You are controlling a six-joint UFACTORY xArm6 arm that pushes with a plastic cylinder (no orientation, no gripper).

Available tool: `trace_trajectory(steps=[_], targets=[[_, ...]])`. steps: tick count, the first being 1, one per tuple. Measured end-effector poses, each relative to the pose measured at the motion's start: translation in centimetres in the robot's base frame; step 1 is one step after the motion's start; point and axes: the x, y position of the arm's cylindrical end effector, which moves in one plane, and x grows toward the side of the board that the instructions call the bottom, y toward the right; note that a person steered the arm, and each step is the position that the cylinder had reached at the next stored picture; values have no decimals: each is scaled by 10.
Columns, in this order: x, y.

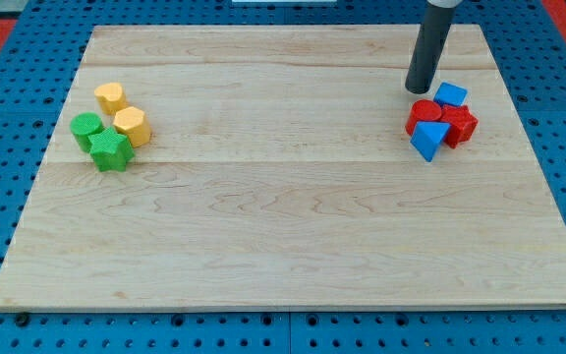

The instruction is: Separate the red blocks from the blue blocks

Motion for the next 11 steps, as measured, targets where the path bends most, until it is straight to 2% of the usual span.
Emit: trace_trajectory(steps=[2,3,4,5,6,7,9,10,11], targets=[[-10,0],[-52,1],[-44,62],[53,132],[85,119],[76,51],[15,-59],[19,-57],[34,-20]])
